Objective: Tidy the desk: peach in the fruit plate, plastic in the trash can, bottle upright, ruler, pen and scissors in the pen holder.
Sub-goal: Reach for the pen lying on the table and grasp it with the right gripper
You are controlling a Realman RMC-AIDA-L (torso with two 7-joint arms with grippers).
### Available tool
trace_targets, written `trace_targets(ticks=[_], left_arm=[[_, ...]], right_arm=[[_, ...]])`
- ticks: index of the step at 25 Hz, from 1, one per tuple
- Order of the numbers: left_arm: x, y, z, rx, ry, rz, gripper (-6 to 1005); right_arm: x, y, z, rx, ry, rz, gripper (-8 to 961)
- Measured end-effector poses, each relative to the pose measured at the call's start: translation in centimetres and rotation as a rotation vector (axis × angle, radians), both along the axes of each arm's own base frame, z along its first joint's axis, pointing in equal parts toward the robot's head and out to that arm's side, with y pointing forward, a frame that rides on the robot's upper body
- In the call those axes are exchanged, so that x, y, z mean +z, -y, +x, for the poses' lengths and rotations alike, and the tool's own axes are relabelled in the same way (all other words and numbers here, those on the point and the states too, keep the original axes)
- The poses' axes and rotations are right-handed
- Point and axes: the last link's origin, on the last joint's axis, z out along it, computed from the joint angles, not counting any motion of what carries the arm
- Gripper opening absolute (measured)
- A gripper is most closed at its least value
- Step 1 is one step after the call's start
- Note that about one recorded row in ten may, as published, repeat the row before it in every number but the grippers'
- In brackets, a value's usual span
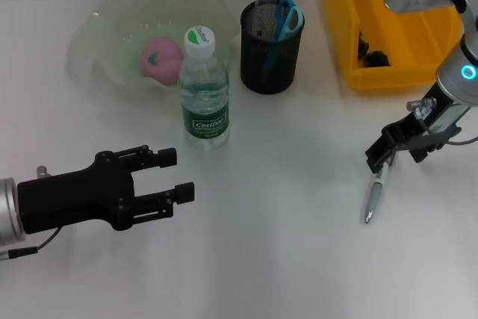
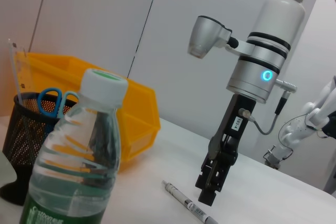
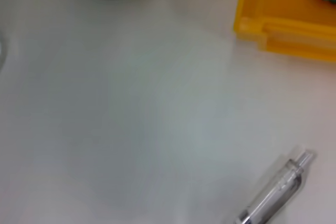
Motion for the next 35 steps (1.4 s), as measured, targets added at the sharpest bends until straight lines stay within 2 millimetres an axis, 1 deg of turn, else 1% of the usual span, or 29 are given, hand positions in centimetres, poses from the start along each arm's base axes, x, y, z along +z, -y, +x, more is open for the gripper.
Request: trace_targets(ticks=[7,21,35], left_arm=[[-0.1,0.1,-0.1,-0.002,-0.001,0.002,709],[-0.4,0.3,-0.2,0.001,0.003,-0.002,708],[-0.4,0.2,-0.4,0.008,-0.002,0.002,708]], right_arm=[[0.0,-0.7,-0.5,0.020,0.071,-0.019,771],[-1.0,-1.2,-0.1,0.044,0.075,0.000,770],[-2.1,-1.3,0.2,0.065,0.103,-0.020,770]])
